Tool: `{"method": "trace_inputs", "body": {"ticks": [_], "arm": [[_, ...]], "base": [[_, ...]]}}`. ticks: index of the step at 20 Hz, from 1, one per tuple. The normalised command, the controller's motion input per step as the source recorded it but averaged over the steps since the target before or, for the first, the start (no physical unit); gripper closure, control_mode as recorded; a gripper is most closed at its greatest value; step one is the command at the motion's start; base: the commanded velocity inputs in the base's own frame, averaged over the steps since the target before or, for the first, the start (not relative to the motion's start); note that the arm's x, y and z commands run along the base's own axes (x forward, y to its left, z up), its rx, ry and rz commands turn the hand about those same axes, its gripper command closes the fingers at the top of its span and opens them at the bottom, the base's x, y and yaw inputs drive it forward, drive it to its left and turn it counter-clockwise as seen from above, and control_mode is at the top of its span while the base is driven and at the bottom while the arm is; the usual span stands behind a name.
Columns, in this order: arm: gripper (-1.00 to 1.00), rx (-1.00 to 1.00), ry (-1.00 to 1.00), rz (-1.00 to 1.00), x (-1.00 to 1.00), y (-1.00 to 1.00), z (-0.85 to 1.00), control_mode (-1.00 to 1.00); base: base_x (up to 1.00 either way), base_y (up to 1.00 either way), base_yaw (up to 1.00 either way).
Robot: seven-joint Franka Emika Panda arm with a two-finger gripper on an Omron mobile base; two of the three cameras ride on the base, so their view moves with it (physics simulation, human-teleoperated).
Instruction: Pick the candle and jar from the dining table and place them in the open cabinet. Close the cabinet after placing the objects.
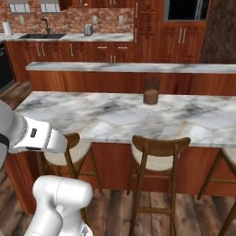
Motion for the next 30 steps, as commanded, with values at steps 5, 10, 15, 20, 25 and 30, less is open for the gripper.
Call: {"method": "trace_inputs", "body": {"ticks": [5,10,15,20,25,30], "arm": [[-1.0,0.0,0.0,0.0,0.0,0.0,0.0,1.0],[-1.0,0.0,0.0,0.0,0.0,0.0,0.0,1.0],[-1.0,0.0,0.0,0.0,0.0,0.0,0.0,1.0],[-1.0,0.0,0.0,0.0,0.0,0.0,0.0,1.0],[-1.0,0.0,0.0,0.0,0.0,0.0,0.0,1.0],[-1.0,0.0,0.0,0.0,0.0,0.0,0.0,1.0]], "base": [[0.7,-0.63,0.26],[0.25,-0.87,0.11],[0.59,-0.51,0.0],[0.79,-0.26,0.0],[0.95,-0.1,-0.06],[1.0,-0.06,-0.32]]}}
